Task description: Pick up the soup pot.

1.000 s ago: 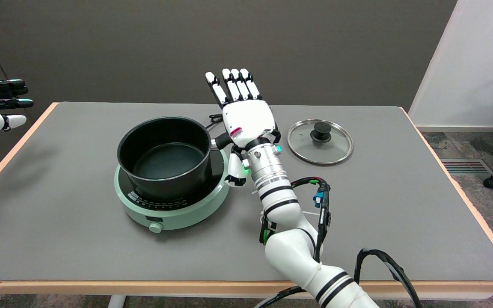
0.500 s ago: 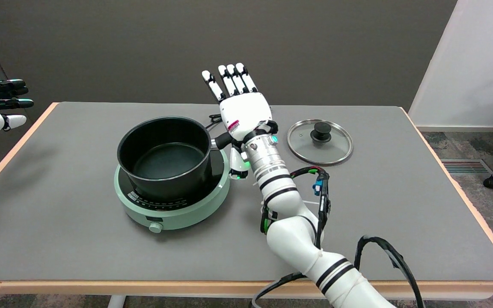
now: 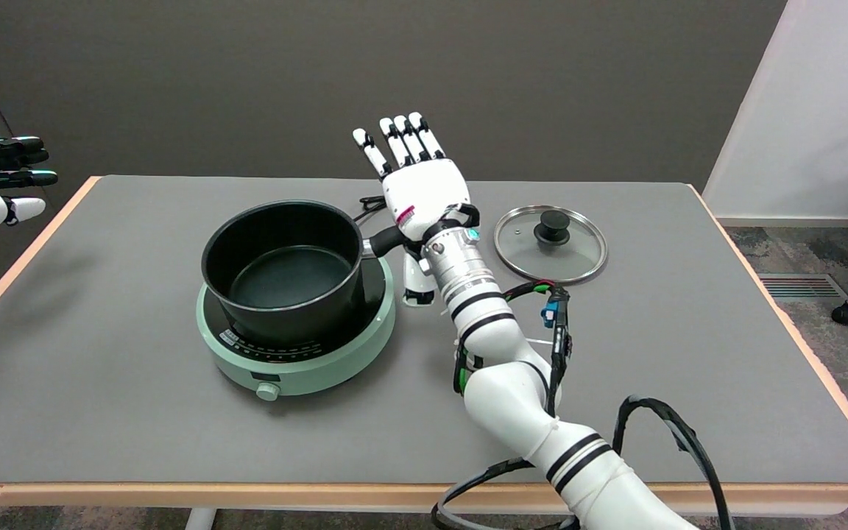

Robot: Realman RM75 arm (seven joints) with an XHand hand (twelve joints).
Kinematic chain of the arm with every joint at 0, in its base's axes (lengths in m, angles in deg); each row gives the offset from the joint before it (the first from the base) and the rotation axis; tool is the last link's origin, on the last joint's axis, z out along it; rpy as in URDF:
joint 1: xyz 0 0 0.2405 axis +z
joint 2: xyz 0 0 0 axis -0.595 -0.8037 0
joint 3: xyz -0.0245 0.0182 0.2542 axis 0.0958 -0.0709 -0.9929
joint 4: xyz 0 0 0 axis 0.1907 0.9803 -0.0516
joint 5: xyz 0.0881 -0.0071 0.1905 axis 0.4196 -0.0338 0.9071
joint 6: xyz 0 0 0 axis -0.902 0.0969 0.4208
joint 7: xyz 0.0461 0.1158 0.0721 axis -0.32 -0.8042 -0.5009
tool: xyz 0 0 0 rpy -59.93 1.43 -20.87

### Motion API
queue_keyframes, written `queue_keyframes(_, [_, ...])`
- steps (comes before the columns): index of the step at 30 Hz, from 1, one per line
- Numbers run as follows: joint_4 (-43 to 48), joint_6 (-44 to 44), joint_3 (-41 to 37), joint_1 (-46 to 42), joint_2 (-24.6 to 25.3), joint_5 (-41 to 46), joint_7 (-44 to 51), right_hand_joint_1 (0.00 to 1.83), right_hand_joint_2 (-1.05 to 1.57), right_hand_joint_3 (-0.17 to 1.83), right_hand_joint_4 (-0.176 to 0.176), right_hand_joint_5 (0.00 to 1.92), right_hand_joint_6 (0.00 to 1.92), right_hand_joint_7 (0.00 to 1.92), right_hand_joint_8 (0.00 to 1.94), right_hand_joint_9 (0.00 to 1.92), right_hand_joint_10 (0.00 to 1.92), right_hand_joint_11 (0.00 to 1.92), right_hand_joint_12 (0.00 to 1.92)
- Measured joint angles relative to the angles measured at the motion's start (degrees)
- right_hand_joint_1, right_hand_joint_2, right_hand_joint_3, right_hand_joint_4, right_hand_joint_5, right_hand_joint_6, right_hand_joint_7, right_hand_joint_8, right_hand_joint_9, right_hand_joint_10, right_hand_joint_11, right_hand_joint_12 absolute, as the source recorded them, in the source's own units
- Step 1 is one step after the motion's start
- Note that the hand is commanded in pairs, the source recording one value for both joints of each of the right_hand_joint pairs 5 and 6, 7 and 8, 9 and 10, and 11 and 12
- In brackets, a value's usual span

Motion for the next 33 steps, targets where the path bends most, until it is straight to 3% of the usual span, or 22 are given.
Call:
queue_keyframes(16, [-1.4,1.0,-1.9,0.0,-0.3,0.3,1.3,1.28,-0.93,1.32,0.135,0.01,0.01,0.01,0.01,0.01,0.01,0.01,0.01])
queue_keyframes(28, [-1.9,1.5,-2.4,0.0,-0.5,0.4,1.6,1.26,-0.89,1.33,0.176,0.01,0.01,0.01,0.01,0.01,0.01,0.01,0.01])
queue_keyframes(33, [-2.1,1.5,-2.6,-0.1,-0.6,0.4,1.7,1.23,-0.94,1.57,0.176,0.02,0.02,0.02,0.02,0.02,0.02,0.02,0.02])
